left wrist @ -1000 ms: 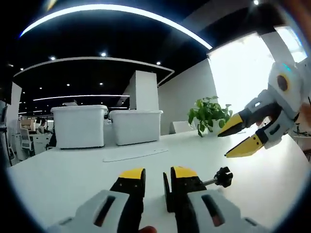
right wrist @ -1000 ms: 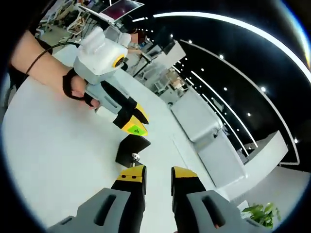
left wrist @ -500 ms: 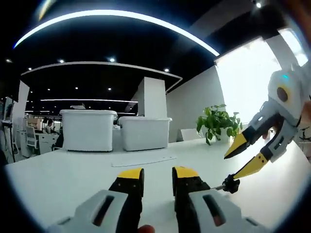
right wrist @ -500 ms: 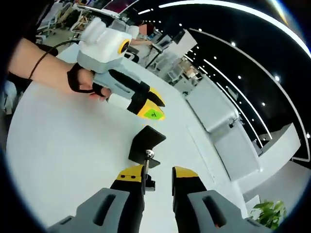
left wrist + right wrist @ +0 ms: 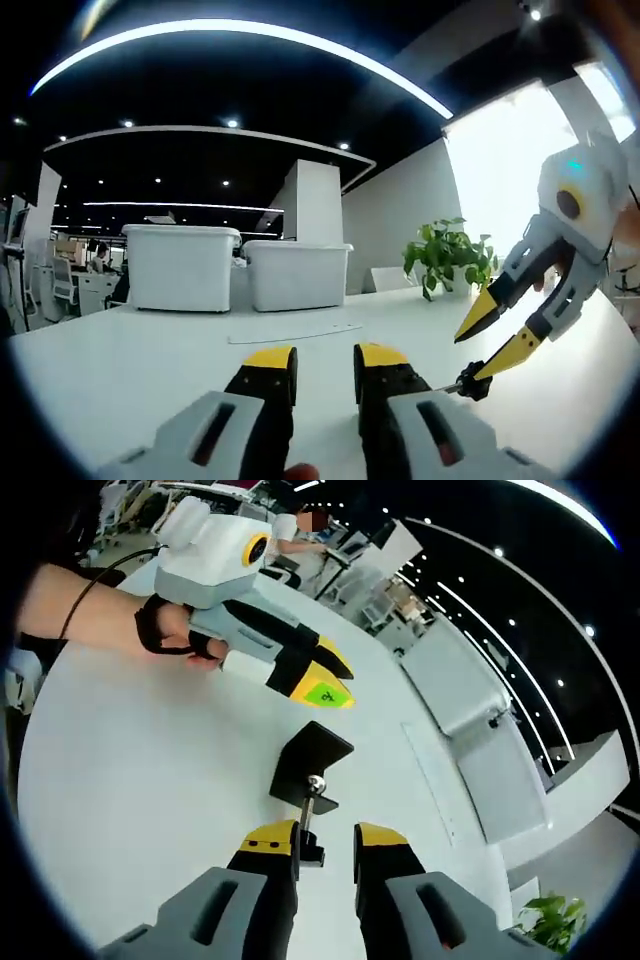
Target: Clamp the fixed fixture on the desktop, loosen the retaining clip, secure it to the edge of the desk, and tighten the retaining clip.
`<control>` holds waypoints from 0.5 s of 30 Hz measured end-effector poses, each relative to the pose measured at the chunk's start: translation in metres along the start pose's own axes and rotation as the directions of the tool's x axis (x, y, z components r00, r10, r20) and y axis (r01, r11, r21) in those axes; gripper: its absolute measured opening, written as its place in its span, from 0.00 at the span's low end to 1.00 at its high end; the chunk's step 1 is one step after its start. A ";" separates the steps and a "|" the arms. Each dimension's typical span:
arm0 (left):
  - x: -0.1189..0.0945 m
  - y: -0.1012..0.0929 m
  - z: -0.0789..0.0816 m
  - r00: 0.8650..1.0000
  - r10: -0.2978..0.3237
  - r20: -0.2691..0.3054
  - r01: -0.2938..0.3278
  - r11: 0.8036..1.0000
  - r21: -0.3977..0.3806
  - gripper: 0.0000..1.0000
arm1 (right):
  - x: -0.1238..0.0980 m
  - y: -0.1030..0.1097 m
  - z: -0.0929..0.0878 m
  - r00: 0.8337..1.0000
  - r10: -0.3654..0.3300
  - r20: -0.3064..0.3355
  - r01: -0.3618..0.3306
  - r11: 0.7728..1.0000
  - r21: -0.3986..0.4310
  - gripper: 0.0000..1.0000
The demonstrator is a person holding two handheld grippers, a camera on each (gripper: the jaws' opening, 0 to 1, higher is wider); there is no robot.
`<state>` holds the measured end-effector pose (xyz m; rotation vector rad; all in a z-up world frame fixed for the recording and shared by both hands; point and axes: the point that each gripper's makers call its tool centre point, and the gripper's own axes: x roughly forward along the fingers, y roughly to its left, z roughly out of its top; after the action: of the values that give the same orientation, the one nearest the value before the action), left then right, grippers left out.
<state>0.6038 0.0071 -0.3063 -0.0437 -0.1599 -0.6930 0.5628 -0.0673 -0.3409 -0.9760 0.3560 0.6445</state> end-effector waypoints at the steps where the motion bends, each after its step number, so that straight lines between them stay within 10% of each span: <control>1: 0.001 0.000 0.000 1.000 -0.001 0.002 0.001 1.000 0.001 0.22 | 0.001 0.001 0.001 1.000 0.004 -0.001 -0.004 1.000 0.002 0.20; 15: 0.001 -0.003 0.000 1.000 -0.008 -0.002 0.008 1.000 0.006 0.22 | 0.016 0.008 0.008 0.997 0.037 -0.067 -0.036 0.999 0.015 0.20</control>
<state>0.6024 0.0044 -0.3061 -0.0367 -0.1598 -0.7002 0.5695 -0.0522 -0.3509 -0.9816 0.4377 0.6429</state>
